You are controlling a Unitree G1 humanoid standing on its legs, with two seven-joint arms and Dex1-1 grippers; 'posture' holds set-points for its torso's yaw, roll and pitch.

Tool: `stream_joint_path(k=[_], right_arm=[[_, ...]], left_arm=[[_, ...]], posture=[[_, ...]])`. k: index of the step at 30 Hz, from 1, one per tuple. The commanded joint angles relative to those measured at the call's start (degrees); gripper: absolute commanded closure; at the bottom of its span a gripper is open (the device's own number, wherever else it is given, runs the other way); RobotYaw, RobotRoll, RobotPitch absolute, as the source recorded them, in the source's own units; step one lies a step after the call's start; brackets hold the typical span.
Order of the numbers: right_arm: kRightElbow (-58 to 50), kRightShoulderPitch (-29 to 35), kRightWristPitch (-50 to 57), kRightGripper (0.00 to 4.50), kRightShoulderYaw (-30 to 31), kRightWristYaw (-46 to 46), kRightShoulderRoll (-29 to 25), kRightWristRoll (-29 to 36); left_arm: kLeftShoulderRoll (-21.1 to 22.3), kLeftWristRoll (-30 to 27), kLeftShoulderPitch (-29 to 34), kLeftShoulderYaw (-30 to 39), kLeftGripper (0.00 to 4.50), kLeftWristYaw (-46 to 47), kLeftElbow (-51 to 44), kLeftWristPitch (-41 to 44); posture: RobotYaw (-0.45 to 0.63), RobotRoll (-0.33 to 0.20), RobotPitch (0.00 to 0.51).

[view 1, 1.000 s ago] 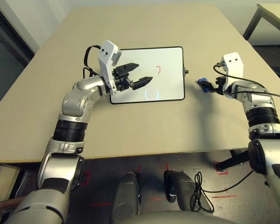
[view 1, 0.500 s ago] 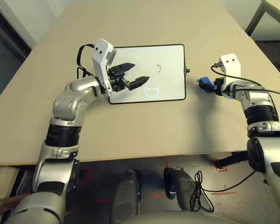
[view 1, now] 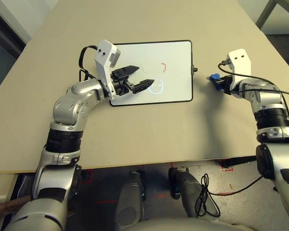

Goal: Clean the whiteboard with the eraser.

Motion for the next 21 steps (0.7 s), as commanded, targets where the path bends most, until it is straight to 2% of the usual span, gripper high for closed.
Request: stream_joint_path(k=[1,7,13,15,21], right_arm=[[-3.4,0.8,1.7,3.81,0.7,0.7,-1.3,-0.3],[-15.4,-4.8,7.5,3.81,2.8,5.2,-1.9,2.1],[-26.3,-9.0,15.4,3.81,13.5,13.6,-1.4,3.5],[-27.0,-9.9,16.3,3.81,16.6,15.2,-1.5,3.1],[-22.2,-13.5,7.3,3.85,28.0,19.4,-1.8,-4.1]], left_arm=[[-0.1,-0.4,0.3,0.0,0.0,0.1,-0.7,0.3],[0.6,-0.3,0.3,-0.2,0.0,-0.3,-1.0,0.5],[1.1,0.1,-0.4,-1.0,0.0,-0.9,-0.7,0.8],[1.2,0.1,-0.7,-1.3,0.0,-1.1,-1.0,1.3],[0.5,-0.5,-1.3,-1.5,0.0,-0.6,-2.2,3.6]], posture=[[-0.02,0.0,0.244],[-0.02,0.0,0.236],[-0.02,0.0,0.23],[-0.03,0.0,0.231],[-0.01,0.0,0.241]])
